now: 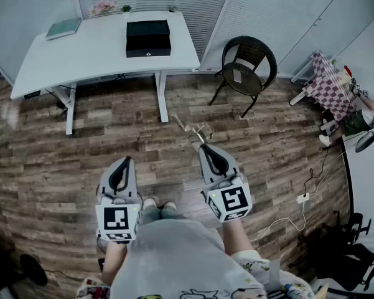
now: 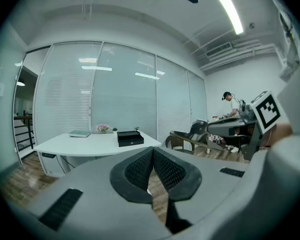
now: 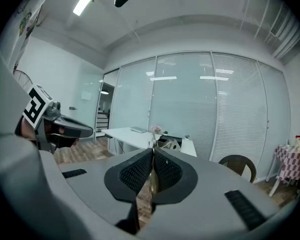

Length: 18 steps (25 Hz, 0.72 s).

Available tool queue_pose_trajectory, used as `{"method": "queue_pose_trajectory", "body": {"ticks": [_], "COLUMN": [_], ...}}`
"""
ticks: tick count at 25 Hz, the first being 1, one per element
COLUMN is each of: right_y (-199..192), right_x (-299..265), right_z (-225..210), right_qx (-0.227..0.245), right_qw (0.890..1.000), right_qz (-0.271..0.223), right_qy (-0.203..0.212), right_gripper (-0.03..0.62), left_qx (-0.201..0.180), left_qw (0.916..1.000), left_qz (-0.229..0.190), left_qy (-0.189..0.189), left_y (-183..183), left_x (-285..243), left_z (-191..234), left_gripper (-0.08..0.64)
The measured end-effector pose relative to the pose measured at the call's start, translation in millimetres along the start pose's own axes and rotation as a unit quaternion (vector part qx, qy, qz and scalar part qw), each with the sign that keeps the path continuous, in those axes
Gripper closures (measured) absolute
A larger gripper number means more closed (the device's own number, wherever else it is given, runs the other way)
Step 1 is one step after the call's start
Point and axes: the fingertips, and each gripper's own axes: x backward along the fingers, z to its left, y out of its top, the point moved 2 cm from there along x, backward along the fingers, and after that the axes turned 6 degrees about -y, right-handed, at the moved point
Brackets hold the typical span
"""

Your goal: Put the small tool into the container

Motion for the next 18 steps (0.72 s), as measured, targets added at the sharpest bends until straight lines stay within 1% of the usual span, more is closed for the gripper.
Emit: {"method": "queue_pose_trajectory", "body": {"ticks": [5, 10, 14, 18], "right_y": [-4.2, -11.7, -16.5, -20.0], "right_x": [9.4, 15.4, 7.3, -11.7], "right_z": [-10.6, -20.2, -19.8, -18.6], "right_qx": [-0.007, -0.016, -0.023, -0.027], "right_qw": [1.0, 1.0, 0.999, 0.999], "right_qz": [-0.002, -0.005, -0.003, 0.001], "right_qy": [-0.002, 0.01, 0.021, 0.031], "right_gripper": [0.581, 0.581, 0.581, 0.581], "left_qx": [-0.007, -0.005, -0.004, -0.001], "left_qw": [1.0, 0.9999, 0.9997, 0.9995], "left_qz": [-0.003, 0.001, 0.011, 0.015], "left_qy": [0.002, 0.012, 0.022, 0.028], "left_y": [3.2, -2.3, -6.8, -9.7], "left_x": [-1.5, -2.5, -5.1, -17.6], "left_z": [-11.4, -24.7, -21.6, -9.0], "left_gripper": [0.555, 0.554, 0.554, 0.554]}}
